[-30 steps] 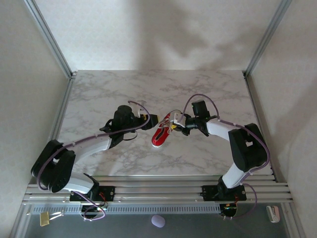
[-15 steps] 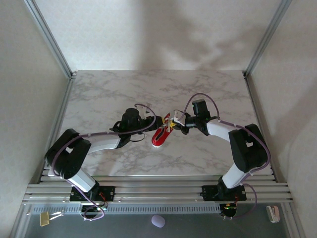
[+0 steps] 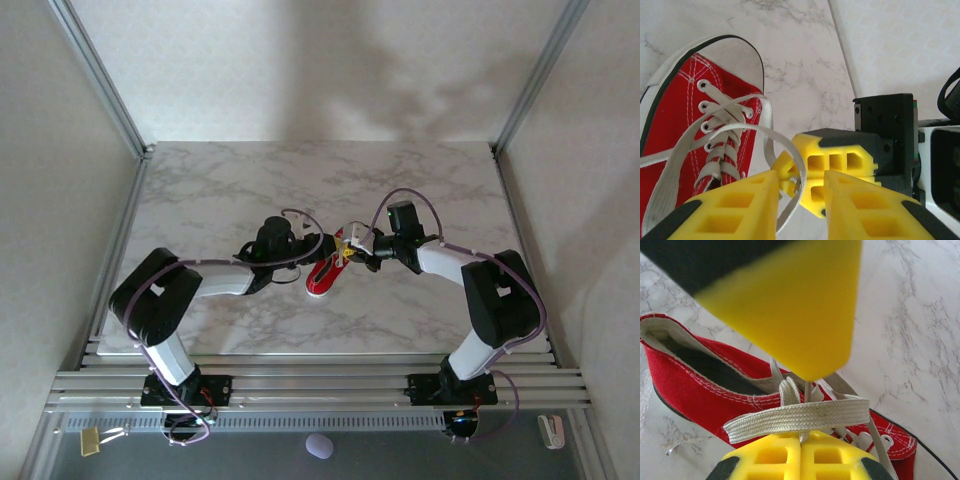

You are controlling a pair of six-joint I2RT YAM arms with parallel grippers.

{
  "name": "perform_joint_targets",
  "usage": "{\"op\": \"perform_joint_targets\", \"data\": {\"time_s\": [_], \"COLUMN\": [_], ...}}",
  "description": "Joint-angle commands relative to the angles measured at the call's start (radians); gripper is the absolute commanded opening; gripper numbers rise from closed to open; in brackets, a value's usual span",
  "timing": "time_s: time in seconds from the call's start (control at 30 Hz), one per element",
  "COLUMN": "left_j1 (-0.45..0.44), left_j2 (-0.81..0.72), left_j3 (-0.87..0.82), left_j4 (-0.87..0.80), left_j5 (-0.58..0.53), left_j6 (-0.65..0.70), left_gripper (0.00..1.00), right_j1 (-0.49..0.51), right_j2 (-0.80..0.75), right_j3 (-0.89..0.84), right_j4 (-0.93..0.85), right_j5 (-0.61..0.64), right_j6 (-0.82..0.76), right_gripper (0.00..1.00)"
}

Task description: Tie the shoes

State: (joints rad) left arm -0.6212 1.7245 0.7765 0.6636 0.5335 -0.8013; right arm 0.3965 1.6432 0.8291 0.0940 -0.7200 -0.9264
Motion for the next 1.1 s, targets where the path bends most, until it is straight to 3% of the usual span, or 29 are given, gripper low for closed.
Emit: {"op": "perform_joint_targets", "data": {"time_s": [0.0, 0.23, 0.43, 0.6, 0.77, 1.07], "left_j1": [-0.011, -0.015, -0.016, -0.016, -0.015, -0.018], "left_j2": [0.029, 0.051, 0.048, 0.019, -0.024, -0.111], "left_j3": [0.029, 0.032, 0.037, 0.032, 0.029, 0.049], "left_j4": [0.050, 0.063, 0.064, 0.034, -0.025, -0.164], "left_j5": [0.028, 0.036, 0.036, 0.016, -0.022, -0.080], "left_j6": [-0.015, -0.023, -0.019, 0.013, 0.053, 0.145], "left_gripper": [0.26, 0.19, 0.00, 0.00, 0.00, 0.00], "right_j1": [0.010, 0.009, 0.009, 0.009, 0.001, -0.027], "right_j2": [-0.023, -0.025, -0.025, -0.034, -0.064, -0.171], "right_j3": [-0.006, -0.003, -0.006, -0.013, -0.017, -0.048], "right_j4": [0.009, 0.004, -0.001, -0.006, -0.059, -0.087], "right_j5": [-0.033, -0.035, -0.034, -0.016, 0.030, 0.069], "right_j6": [0.013, 0.013, 0.009, -0.003, -0.047, -0.046], "right_gripper": [0.00, 0.00, 0.00, 0.00, 0.34, 0.37]}}
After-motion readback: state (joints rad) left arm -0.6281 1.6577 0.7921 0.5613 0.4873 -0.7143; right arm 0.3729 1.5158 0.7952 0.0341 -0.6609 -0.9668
